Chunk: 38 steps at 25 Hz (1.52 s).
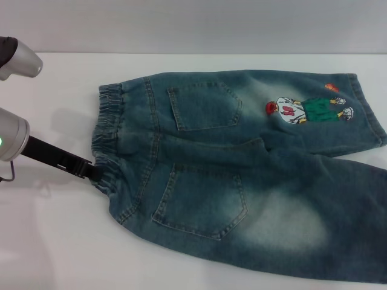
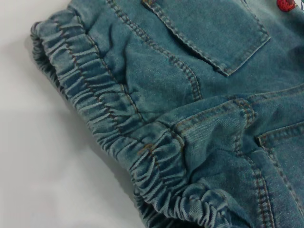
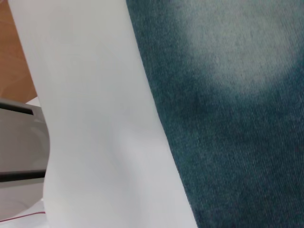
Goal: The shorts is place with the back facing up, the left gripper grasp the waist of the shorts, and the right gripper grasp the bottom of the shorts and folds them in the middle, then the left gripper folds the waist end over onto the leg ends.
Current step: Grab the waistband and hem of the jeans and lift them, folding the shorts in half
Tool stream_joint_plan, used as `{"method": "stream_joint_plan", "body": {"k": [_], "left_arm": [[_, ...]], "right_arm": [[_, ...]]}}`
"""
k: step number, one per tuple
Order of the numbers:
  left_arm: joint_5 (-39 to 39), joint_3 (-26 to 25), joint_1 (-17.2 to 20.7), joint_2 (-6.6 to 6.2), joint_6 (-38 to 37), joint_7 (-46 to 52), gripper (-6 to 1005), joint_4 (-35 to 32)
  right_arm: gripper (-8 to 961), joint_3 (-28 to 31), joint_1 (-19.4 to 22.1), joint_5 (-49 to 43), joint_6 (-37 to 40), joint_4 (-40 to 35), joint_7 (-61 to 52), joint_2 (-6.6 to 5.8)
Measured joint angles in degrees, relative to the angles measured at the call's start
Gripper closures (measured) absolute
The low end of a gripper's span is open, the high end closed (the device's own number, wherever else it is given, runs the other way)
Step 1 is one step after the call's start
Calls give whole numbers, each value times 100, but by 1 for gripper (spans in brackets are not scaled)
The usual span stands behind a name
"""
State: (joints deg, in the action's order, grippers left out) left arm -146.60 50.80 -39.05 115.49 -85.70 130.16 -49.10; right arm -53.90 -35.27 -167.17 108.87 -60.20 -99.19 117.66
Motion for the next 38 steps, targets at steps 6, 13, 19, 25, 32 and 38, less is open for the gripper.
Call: {"method": "stream_joint_plan", "body": {"k": [6, 13, 19, 25, 32, 38], "left_arm": [[0, 0, -32, -5, 21, 0, 935, 50], [0, 0, -71, -28, 76, 0, 935, 146], [3, -35, -69, -27, 154, 0, 934, 137], [48, -77, -77, -26, 310, 0, 934, 72], [51, -78, -143, 0, 401, 0, 934, 0], [51, -79, -151, 7, 567, 0, 934, -40]], "right_arm": [[789, -37, 0, 0, -8, 0, -4, -3], [944, -49, 16, 0, -15, -7, -4, -7], [955, 41, 54, 110, 27, -81, 26, -3], [954, 98, 226, 708, 171, -585, 64, 42], [954, 139, 455, 1282, 27, -1109, 82, 117], [955, 269, 528, 1720, -124, -1277, 259, 124]]}}
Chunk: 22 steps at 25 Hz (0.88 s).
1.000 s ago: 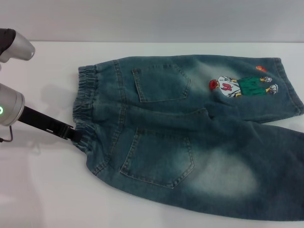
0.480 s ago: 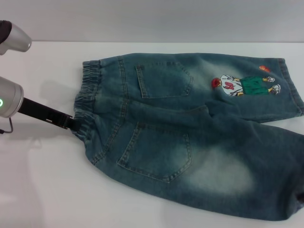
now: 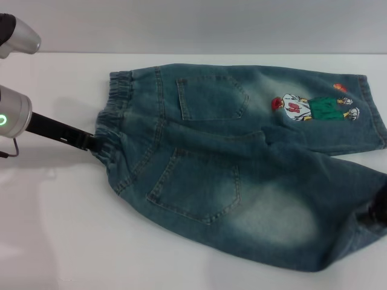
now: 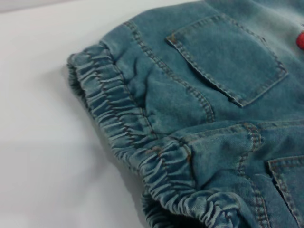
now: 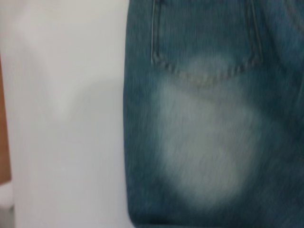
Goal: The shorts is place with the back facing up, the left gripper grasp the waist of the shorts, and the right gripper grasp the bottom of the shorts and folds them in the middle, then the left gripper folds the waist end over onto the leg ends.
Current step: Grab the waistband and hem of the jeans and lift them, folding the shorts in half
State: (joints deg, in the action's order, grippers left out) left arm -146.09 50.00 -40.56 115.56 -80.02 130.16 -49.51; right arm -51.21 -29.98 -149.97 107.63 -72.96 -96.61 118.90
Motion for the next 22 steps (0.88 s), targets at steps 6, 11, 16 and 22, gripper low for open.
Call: {"method": "stream_joint_plan", "body": {"k": [6, 11, 16, 22], "left_arm": [[-6, 0, 22, -62, 394, 30, 934, -24], [6, -3, 52, -108, 664, 53, 934, -71], [5, -50, 133, -82, 800, 59, 934, -254], [7, -144, 203, 25, 1111, 62, 934, -476]], "right_arm": [[955, 739, -1, 906, -59, -251, 321, -45], [954, 1429, 86, 1855, -371, -383, 696, -52], [954, 1781, 196, 2318, -701, -347, 861, -50], [954, 2159, 263, 2466, -1409, -60, 886, -54]]}}
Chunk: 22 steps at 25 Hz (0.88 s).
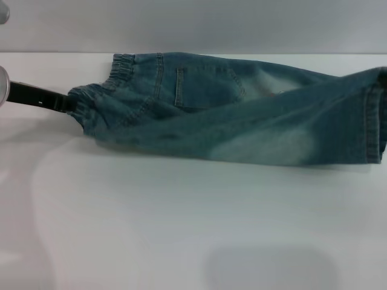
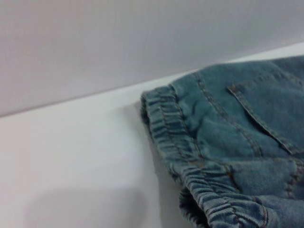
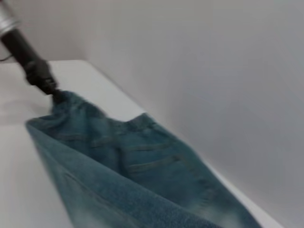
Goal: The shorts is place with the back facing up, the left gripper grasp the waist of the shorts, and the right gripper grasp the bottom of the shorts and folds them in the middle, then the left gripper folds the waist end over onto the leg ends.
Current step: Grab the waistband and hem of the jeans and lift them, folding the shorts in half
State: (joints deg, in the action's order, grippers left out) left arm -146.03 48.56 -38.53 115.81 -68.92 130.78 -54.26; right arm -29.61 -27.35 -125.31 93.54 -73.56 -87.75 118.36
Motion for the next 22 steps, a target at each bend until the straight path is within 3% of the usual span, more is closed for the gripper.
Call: {"method": "stream_joint_plan", "body": {"k": [11, 16, 22], "left_arm": [[91, 178, -161, 225, 701, 8, 937, 128], [413, 610, -334, 214, 1340, 10, 939, 597], [548, 653, -485, 232, 1704, 17, 939, 690]], "right_arm": [[955, 159, 91, 291, -1079, 649, 4, -25], [955, 113, 87, 308, -1686, 1052, 4, -33], [955, 140, 73, 308, -2282, 1471, 112, -48]]}}
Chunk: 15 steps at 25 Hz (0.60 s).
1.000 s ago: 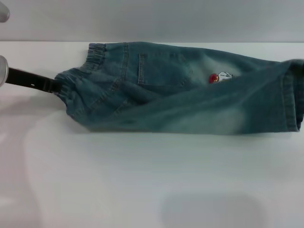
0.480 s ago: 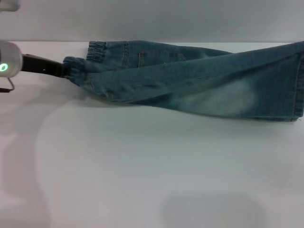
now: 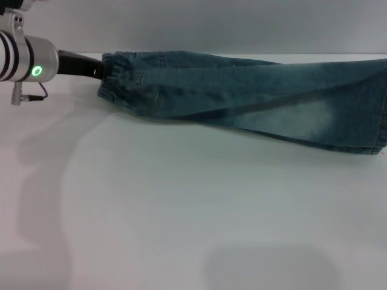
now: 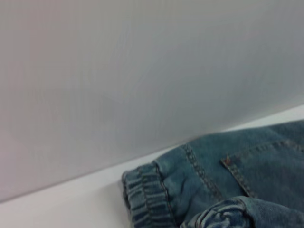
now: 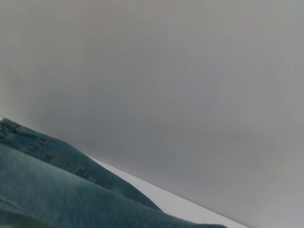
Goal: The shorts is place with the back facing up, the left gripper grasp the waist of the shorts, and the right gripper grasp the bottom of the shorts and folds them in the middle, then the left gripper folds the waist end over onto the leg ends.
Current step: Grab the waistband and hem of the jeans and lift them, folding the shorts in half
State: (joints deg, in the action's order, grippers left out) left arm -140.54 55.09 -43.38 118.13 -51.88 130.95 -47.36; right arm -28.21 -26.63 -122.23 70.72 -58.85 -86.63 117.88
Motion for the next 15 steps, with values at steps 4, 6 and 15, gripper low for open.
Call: {"method": "stream_joint_plan", "body": {"k": [4, 6, 15], "left_arm": [[126, 8, -50, -3, 147, 1, 938, 34], [166, 10, -63, -5, 214, 1, 937, 39], [545, 428, -80, 2, 763, 1, 934, 213]], "right_arm": [[954, -29, -26, 0, -269, 199, 32, -2], [954, -29, -38, 0, -372, 239, 37, -2], [955, -32, -130, 193, -809, 555, 181, 39]]}}
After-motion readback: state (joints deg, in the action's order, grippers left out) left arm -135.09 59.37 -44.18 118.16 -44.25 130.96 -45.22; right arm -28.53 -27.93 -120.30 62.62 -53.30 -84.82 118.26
